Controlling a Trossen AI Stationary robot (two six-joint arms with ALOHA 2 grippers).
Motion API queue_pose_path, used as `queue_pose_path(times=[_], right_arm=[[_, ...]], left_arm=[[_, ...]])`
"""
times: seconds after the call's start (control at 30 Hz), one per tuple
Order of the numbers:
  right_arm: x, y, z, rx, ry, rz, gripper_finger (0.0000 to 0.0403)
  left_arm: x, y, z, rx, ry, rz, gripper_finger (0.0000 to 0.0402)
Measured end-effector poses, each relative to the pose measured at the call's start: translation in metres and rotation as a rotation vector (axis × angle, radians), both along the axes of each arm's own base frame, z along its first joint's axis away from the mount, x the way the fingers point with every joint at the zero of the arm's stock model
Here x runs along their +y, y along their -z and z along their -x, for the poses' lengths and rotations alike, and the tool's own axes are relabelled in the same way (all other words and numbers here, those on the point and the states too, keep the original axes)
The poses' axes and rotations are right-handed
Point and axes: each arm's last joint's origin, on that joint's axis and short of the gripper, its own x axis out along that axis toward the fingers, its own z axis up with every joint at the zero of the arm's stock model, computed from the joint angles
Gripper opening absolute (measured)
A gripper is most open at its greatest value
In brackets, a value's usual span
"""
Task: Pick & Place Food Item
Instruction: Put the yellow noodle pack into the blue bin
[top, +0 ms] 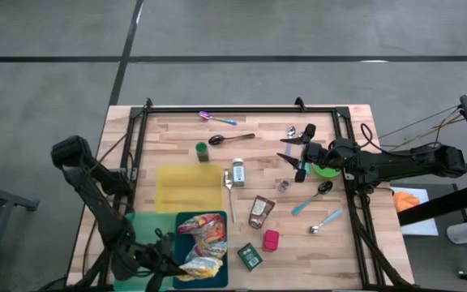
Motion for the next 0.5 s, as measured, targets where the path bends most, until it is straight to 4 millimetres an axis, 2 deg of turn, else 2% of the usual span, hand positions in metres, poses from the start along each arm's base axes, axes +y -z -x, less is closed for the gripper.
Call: queue_pose_path(times=[0.2,0.5], right_arm=[[0.0,0.0,0.0,0.0,0.0,0.0,0.0215],[0.0,0.0,0.0,0.0,0.0,0.0,0.0215]], left_arm=[[-0.007,0.021,-0.004,0.076,-0.035,0.05,0.0002],[-0.01,0.04,-0.007,0.123,-0.063,0.026,0.0002]])
